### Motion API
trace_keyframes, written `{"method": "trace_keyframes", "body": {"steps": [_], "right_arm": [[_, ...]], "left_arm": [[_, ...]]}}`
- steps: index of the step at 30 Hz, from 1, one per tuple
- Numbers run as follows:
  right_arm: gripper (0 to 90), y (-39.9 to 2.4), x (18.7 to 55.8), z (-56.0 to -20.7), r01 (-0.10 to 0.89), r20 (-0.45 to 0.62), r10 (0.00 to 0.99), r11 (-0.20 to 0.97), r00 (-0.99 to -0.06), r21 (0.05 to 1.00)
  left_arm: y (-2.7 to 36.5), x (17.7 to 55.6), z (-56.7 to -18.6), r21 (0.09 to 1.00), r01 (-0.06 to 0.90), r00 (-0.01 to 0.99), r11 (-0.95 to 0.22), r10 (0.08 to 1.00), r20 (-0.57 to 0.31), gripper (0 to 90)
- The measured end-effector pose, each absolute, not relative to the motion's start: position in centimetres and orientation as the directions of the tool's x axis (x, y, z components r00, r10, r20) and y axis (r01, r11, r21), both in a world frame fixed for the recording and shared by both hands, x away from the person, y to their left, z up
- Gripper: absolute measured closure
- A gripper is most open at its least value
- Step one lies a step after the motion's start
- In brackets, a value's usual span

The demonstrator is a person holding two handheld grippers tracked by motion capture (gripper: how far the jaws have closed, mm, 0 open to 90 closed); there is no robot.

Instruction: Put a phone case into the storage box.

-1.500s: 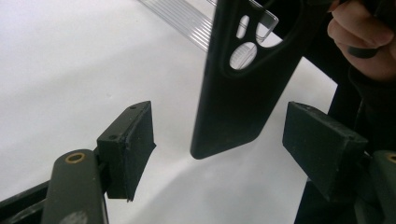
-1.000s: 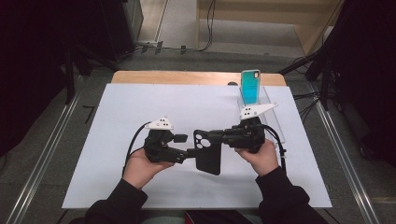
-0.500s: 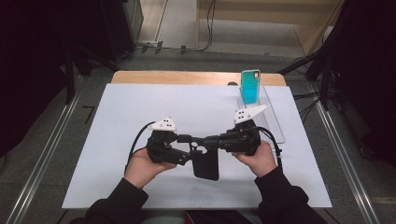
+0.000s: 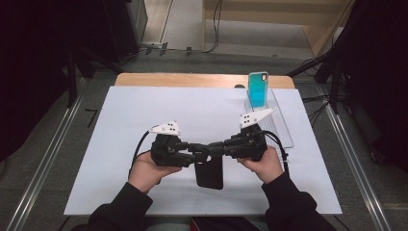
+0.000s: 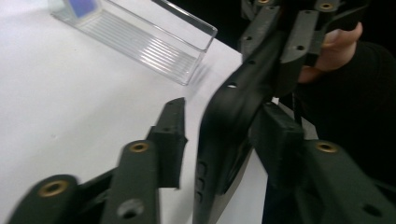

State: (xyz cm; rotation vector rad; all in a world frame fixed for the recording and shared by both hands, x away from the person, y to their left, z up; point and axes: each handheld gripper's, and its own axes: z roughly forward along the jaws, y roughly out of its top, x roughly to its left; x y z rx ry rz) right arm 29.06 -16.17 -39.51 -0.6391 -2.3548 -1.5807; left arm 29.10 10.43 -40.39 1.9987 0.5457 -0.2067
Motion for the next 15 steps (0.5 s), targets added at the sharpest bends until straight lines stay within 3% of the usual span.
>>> {"method": "trace_keyframes", "body": {"steps": [4,11,15], "right_arm": [[77.7,-16.28,29.21,-39.6,0.481,0.433,0.213,0.317,-0.876,0.817],[77.0,-16.45,29.27,-39.56,0.48,0.437,0.201,0.306,-0.877,0.822],[72.4,-16.61,29.31,-39.51,0.488,0.441,0.213,0.289,-0.872,0.824]], "left_arm": [[10.51,29.07,-40.49,0.815,0.427,0.902,-0.392,0.254,-0.35,67.6],[10.51,29.14,-40.06,0.798,0.445,0.895,-0.407,0.24,-0.377,73.5],[10.41,29.0,-39.73,0.794,0.446,0.894,-0.414,0.233,-0.382,76.9]]}}
